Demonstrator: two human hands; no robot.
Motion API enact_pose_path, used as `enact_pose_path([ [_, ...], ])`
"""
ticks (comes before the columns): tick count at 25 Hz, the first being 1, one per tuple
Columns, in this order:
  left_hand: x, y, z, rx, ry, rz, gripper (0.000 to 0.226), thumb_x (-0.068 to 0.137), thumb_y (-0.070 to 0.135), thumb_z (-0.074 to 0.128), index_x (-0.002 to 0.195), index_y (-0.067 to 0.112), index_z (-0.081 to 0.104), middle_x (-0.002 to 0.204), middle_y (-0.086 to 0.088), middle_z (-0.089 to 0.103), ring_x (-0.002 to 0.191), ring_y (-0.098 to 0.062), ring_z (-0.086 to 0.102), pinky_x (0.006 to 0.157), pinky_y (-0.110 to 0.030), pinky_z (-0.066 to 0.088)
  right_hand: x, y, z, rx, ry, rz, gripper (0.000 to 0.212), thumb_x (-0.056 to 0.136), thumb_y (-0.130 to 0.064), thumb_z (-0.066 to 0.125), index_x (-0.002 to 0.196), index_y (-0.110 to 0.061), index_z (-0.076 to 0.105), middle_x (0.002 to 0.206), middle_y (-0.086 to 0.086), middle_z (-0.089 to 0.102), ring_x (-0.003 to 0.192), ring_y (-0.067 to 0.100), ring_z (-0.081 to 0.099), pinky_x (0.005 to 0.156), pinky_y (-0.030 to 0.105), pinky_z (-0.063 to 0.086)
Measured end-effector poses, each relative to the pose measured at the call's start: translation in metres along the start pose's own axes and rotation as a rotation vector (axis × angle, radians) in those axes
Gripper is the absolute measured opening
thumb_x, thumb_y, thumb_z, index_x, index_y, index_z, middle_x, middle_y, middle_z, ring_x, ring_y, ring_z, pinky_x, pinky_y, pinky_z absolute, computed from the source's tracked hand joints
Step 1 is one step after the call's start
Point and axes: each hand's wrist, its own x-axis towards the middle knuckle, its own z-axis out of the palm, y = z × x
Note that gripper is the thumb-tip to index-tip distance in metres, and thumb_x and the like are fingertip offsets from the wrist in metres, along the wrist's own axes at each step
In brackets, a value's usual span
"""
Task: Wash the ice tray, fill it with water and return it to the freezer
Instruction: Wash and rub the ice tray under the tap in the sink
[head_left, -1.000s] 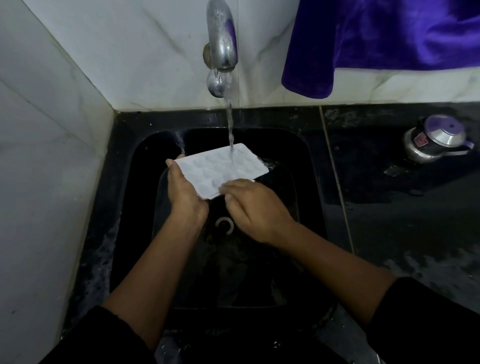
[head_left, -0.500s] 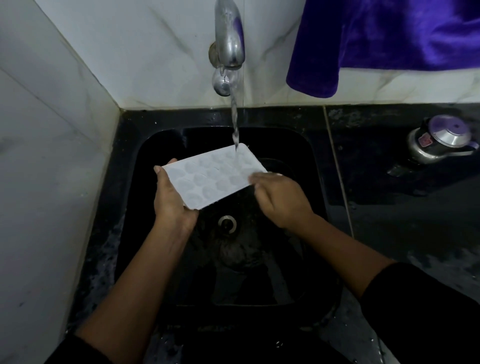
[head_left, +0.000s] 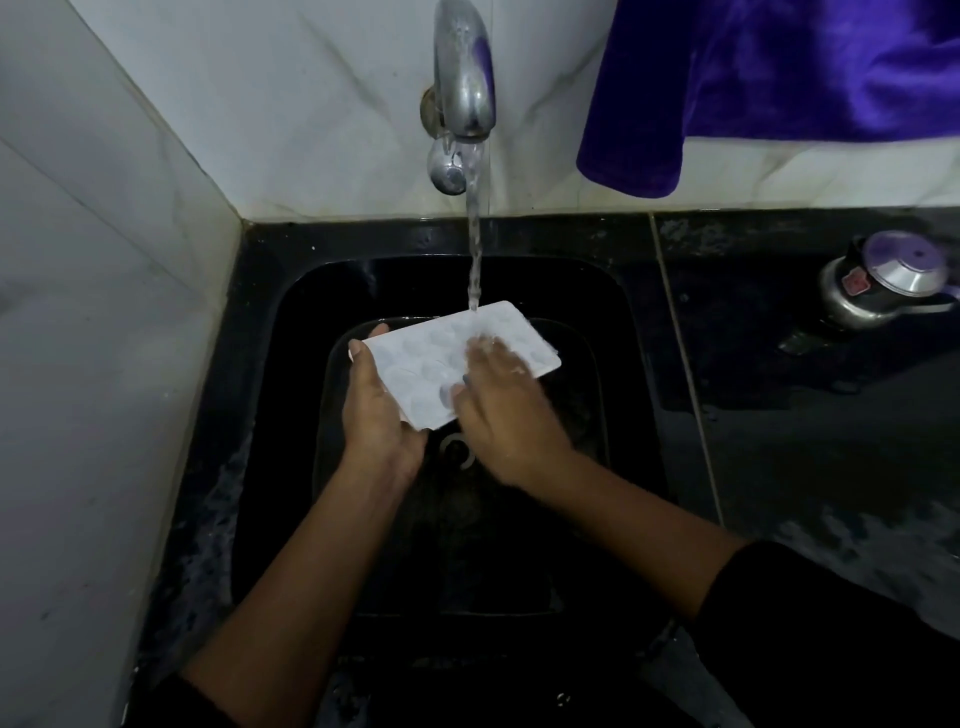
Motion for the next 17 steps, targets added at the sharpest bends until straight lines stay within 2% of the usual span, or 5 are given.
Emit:
enact_pose_path([
  [2, 0.003, -0.001, 0.004, -0.015, 0.000, -0.002, 0.046, 0.108, 0.053, 0.045, 0.138, 0.025, 0.064, 0.124, -0.007, 0.077, 0.105, -0.024, 0.077, 0.082, -0.041, 0.064, -0.009, -0.007, 0.009, 0.064, -0.092, -0.156, 0.073, 0.107, -0.049, 0.020, 0.163, -0.003, 0.020, 0.172, 0.014, 0.016, 0.160, 0.024, 0.008, 0.130, 0.038, 0.003],
  [4, 0.002, -0.002, 0.006, 0.008, -0.034, 0.001, 0.046, 0.108, 0.051, 0.044, 0.140, 0.023, 0.063, 0.126, -0.007, 0.076, 0.112, -0.027, 0.075, 0.093, -0.047, 0.061, 0.011, 0.017, 0.001, 0.096, -0.099, -0.096, 0.073, 0.110, -0.053, 0.021, 0.166, -0.009, 0.008, 0.174, 0.009, 0.004, 0.161, 0.018, -0.005, 0.130, 0.037, -0.005],
  [7, -0.002, -0.018, 0.009, 0.117, -0.111, -0.007, 0.047, 0.108, 0.052, 0.044, 0.142, 0.024, 0.060, 0.130, -0.009, 0.073, 0.119, -0.030, 0.072, 0.100, -0.052, 0.058, 0.053, 0.041, -0.010, 0.170, -0.092, 0.436, 0.078, 0.109, -0.058, 0.023, 0.165, -0.007, 0.008, 0.174, 0.014, 0.002, 0.161, 0.026, 0.000, 0.129, 0.044, 0.001],
  [12, 0.012, -0.017, 0.016, 0.076, -0.092, -0.015, 0.048, 0.109, 0.052, 0.044, 0.144, 0.022, 0.058, 0.133, -0.014, 0.071, 0.119, -0.031, 0.071, 0.104, -0.052, 0.056, 0.035, -0.013, 0.007, 0.217, -0.169, 0.107, 0.070, 0.111, -0.050, 0.025, 0.166, -0.009, 0.009, 0.174, 0.009, 0.003, 0.161, 0.024, -0.004, 0.130, 0.045, 0.001],
  [17, 0.002, -0.030, 0.023, 0.114, -0.184, -0.077, 0.050, 0.108, 0.052, 0.042, 0.146, 0.023, 0.057, 0.133, -0.013, 0.072, 0.121, -0.034, 0.070, 0.099, -0.052, 0.058, 0.076, 0.042, -0.011, 0.180, -0.126, 0.517, 0.073, 0.109, -0.052, 0.031, 0.164, -0.007, 0.017, 0.171, 0.022, 0.012, 0.158, 0.036, 0.012, 0.128, 0.049, 0.013],
])
